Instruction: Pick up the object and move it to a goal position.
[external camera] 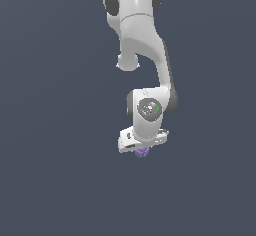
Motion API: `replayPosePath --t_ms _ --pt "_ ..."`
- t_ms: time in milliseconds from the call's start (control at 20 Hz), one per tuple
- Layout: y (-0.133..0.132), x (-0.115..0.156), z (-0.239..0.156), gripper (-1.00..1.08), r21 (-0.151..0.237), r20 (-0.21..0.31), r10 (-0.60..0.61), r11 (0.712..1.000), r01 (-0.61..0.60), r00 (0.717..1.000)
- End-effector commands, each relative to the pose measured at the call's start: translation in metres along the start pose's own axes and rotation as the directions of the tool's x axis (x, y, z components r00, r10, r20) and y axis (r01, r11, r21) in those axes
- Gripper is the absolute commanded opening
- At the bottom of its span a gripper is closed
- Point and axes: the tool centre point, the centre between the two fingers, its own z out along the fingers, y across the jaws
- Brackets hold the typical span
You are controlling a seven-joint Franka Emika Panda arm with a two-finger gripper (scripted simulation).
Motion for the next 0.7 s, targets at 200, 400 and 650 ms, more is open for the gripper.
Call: replayPosePath --t_ms 200,400,650 --pt "0.0002 0.0002 -0.0001 -1.00 0.000 0.000 0.000 1.000 0.000 1.000" --pt "0.0006 -0.0005 -0.0003 -1.00 0.000 0.000 0.000 1.000 0.000 1.000" --pt "0.0059 -0.0068 -0.0018 -1.00 0.000 0.000 0.000 1.000 0.000 1.000"
